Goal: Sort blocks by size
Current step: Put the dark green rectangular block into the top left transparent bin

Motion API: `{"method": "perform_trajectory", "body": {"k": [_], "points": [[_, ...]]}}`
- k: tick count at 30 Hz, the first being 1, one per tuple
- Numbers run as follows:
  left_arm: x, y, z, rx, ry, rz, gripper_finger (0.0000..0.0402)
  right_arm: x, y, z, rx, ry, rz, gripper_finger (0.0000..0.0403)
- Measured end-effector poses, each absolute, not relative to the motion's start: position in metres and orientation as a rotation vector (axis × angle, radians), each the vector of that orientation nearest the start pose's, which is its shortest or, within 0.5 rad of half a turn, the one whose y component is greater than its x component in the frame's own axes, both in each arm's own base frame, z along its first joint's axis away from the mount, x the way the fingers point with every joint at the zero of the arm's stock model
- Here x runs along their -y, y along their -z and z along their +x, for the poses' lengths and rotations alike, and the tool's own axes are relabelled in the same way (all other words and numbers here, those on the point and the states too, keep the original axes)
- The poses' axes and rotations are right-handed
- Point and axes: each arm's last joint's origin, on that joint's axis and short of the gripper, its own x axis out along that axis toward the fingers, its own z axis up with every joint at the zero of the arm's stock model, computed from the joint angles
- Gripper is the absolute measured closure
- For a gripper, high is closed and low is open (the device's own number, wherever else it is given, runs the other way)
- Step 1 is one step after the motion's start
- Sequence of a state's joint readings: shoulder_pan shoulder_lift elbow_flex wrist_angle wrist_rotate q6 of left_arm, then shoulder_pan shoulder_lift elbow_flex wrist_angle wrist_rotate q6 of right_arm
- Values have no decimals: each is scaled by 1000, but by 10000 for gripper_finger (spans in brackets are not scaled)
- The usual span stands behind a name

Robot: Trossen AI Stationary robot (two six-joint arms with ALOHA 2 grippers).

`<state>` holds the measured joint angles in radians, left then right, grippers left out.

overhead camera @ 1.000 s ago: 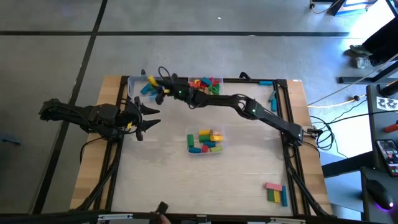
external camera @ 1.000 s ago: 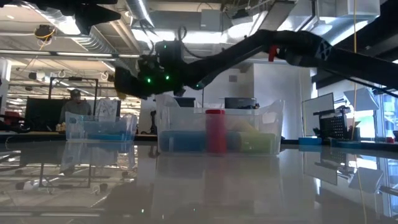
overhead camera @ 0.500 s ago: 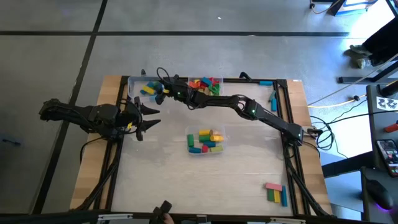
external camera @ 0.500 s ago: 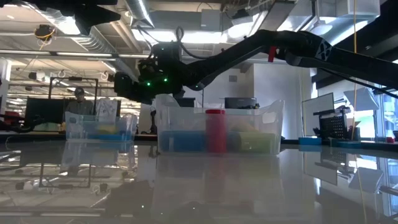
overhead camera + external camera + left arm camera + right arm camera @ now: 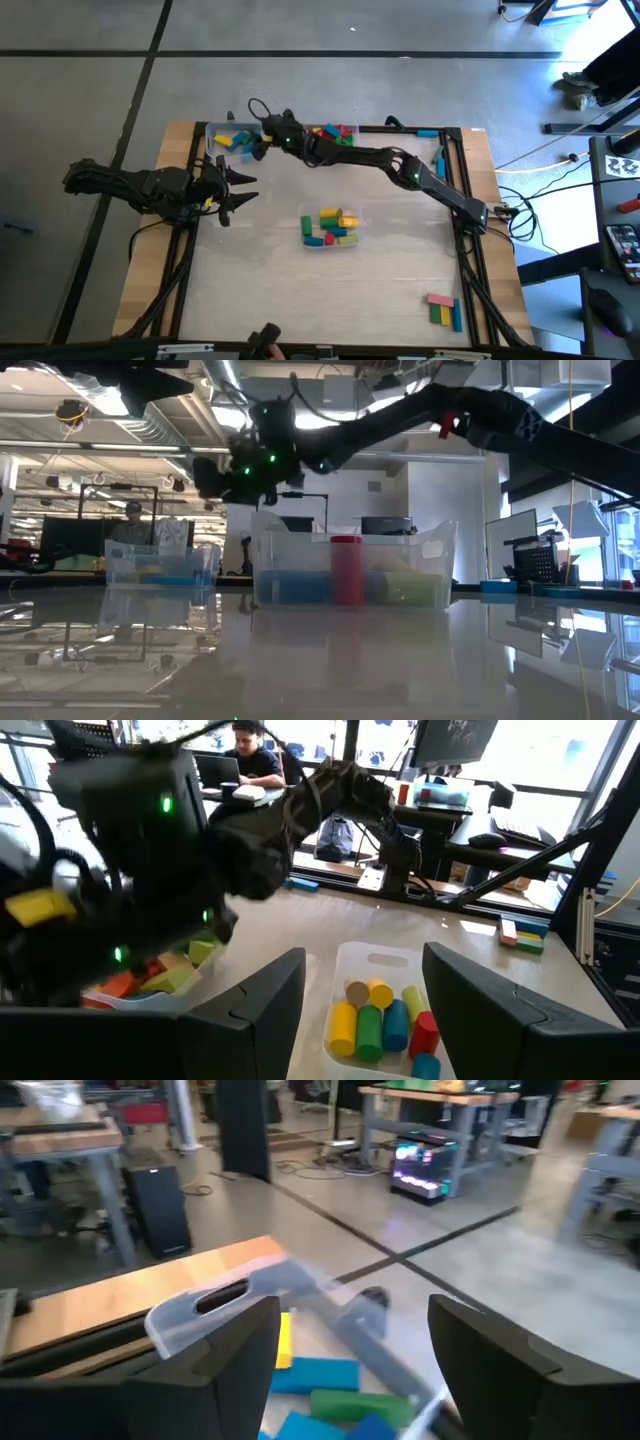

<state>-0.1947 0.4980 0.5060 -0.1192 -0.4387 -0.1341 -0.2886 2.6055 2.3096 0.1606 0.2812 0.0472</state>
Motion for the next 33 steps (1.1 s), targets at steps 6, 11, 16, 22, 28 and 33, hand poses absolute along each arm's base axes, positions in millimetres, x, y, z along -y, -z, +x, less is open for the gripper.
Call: {"method": "perform_trajectory", "body": {"k": [6, 11, 16, 22, 28, 33], "points": [[12, -281, 126, -90, -250, -97, 203, 176, -255, 556, -51, 631, 44, 148], [12, -281, 126, -95, -251, -97, 203, 181, -281, 542, -93, 701, 30, 148], [12, -281, 126, -95, -251, -97, 203, 182, -312, 525, -131, 740, 1, 148], [12, -281, 126, -95, -251, -100, 203, 175, -356, 499, -166, 740, -55, 148], [12, -278, 126, -123, -254, -105, 203, 162, -397, 472, -193, 727, -88, 148], [12, -278, 126, -122, -253, -104, 203, 148, -421, 449, -254, 713, -136, 148]]}}
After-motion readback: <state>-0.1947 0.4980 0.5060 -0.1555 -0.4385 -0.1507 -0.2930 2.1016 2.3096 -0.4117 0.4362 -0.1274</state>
